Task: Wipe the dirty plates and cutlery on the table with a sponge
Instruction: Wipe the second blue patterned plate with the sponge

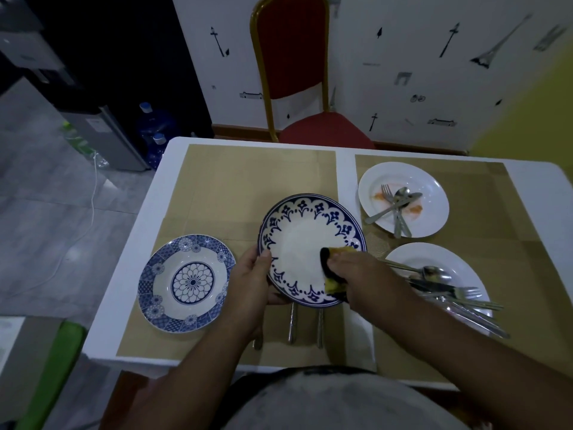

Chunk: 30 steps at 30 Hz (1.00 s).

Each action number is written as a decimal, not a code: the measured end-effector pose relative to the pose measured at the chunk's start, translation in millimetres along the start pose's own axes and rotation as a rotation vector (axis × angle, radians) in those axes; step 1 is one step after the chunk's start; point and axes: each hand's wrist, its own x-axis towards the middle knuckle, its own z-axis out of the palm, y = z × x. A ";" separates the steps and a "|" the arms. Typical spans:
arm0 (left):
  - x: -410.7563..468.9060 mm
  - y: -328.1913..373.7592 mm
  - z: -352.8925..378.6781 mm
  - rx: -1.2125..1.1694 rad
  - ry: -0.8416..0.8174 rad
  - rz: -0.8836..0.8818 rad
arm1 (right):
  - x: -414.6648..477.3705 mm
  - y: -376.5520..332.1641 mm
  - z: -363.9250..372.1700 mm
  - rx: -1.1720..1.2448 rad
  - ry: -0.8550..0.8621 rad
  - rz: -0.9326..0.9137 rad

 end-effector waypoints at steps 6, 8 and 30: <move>-2.2 -2.5 5.8 0.027 -0.028 -0.007 | -19.3 -54.2 6.3 0.227 -0.141 -0.028; -3.1 -3.8 3.5 0.022 -0.035 -0.024 | -19.6 -46.6 6.1 0.223 -0.175 -0.041; -20.5 -10.8 9.8 -0.011 -0.126 -0.008 | 21.9 -8.6 -1.4 0.110 0.094 0.072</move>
